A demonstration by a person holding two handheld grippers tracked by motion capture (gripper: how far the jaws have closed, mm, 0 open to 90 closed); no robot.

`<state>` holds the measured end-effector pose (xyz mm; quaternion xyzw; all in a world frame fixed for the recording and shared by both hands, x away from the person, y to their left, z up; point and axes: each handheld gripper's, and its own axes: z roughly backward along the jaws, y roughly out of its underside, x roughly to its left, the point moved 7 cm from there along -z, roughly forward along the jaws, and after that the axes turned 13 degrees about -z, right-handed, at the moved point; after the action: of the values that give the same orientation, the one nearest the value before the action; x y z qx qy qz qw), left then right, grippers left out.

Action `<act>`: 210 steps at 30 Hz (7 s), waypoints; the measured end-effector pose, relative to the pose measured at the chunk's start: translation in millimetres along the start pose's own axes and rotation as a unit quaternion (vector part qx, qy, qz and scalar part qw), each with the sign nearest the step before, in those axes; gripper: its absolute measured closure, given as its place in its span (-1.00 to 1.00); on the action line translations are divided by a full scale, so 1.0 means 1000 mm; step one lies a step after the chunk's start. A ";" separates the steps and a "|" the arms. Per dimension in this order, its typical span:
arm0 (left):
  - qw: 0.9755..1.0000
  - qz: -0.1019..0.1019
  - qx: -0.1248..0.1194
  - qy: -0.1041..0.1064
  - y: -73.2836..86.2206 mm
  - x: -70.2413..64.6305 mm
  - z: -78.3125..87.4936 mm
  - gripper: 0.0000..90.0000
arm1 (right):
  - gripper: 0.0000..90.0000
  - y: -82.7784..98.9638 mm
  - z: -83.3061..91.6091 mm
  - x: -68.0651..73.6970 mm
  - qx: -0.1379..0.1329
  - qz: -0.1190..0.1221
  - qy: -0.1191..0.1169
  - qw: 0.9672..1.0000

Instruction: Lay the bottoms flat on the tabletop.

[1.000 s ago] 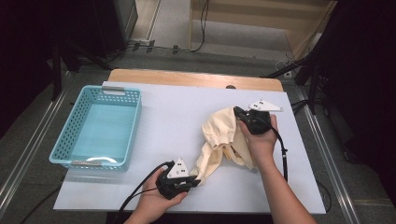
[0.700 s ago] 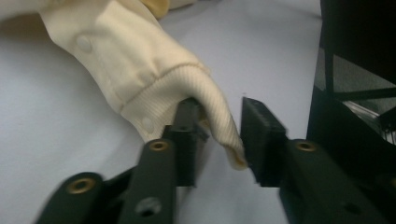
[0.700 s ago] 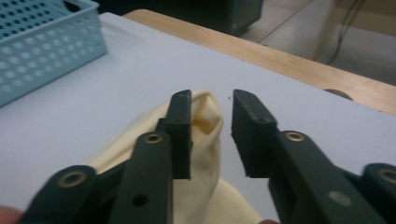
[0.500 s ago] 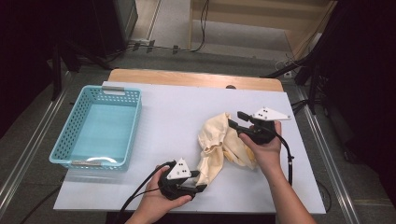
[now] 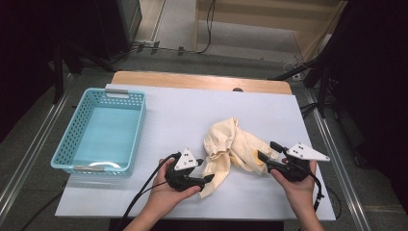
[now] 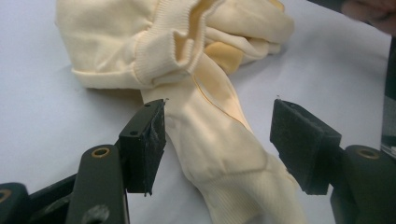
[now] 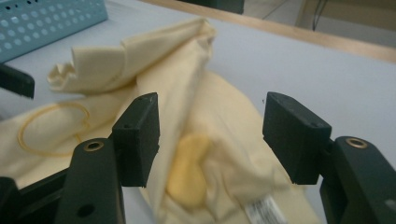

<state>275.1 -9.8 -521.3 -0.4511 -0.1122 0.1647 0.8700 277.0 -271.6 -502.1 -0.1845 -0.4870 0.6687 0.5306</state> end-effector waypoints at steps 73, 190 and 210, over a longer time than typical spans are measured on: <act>0.996 -0.037 0.015 0.082 0.009 -0.056 0.005 0.81 | 0.90 -0.055 -0.095 0.009 0.023 0.031 0.038 0.999; 0.998 -0.024 0.059 -0.004 -0.006 0.018 -0.033 -0.23 | -0.49 0.041 -0.047 -0.006 0.078 -0.088 0.037 0.992; 0.999 -0.026 0.028 0.018 0.009 0.007 -0.001 0.82 | 0.90 0.035 -0.054 0.008 0.081 -0.077 0.016 0.994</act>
<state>279.7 -3.0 -529.1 -0.4268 -0.1037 0.1370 0.8879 297.0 -238.5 -554.5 -0.1131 -0.4355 0.6601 0.6015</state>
